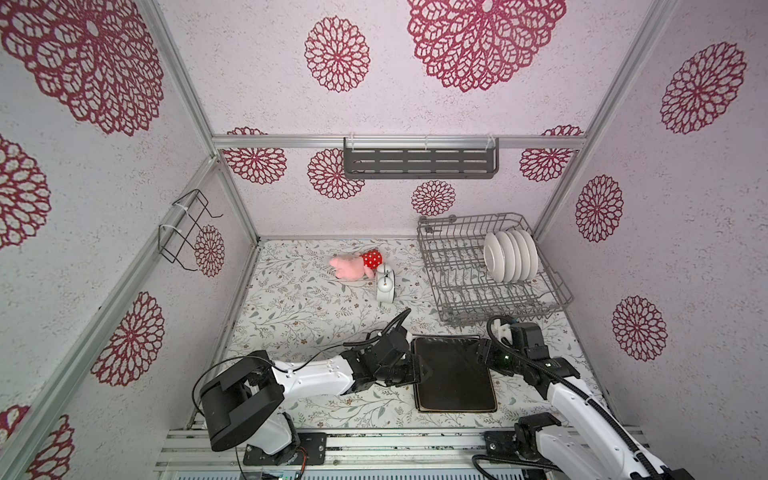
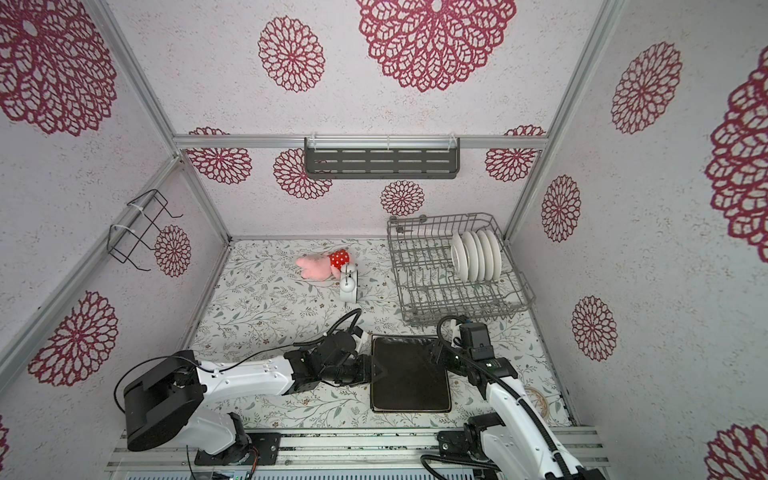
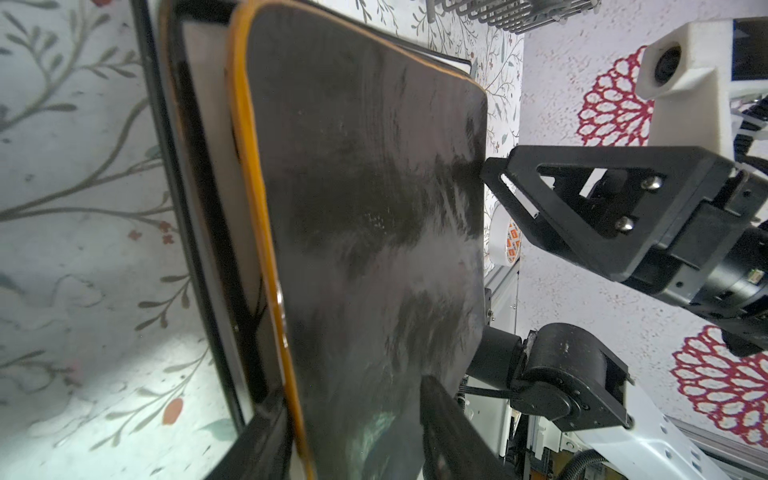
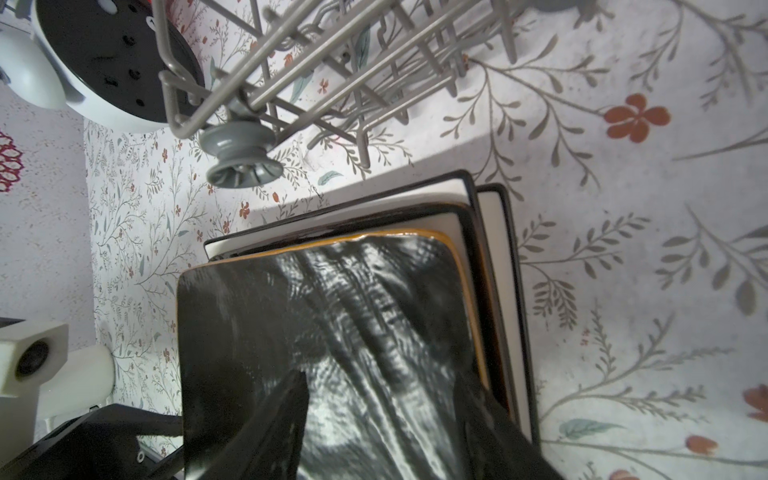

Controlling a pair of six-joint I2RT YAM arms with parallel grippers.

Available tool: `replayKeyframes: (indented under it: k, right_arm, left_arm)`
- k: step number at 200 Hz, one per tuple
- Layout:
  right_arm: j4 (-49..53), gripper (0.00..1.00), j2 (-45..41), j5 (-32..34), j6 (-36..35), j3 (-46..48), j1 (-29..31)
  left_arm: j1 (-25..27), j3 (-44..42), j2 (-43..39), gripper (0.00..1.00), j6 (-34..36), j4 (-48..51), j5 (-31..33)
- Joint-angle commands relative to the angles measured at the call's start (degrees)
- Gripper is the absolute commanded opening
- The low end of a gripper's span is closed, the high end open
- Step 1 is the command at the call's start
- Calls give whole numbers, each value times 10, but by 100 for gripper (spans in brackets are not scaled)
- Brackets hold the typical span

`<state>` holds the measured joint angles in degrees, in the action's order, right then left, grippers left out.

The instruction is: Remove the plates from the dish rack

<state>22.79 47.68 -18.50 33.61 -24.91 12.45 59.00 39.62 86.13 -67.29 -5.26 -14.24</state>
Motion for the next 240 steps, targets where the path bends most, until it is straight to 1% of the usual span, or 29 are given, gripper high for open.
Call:
replayKeyframes:
  k: [1,94,150,179,196,240]
  right_arm:
    - [3,60,3,2,0,1,2]
    - [0,60,2,1,-3,6,2]
    - [15,60,-9,9,-6,8,2]
    - [26,60,-14,17,-8,7,2]
    - [30,60,-15,20,-7,6,2]
    - [39,60,-20,27,-6,0,3]
  left_arm:
    - [5,20,-17,51,13,-4,5]
    - [5,18,-19,52,10,-1,8]
    - [5,18,-30,52,13,17,17]
    - [5,26,-41,53,34,46,25]
    - [4,34,-52,55,55,80,41]
    - [-4,57,-80,58,105,162,73]
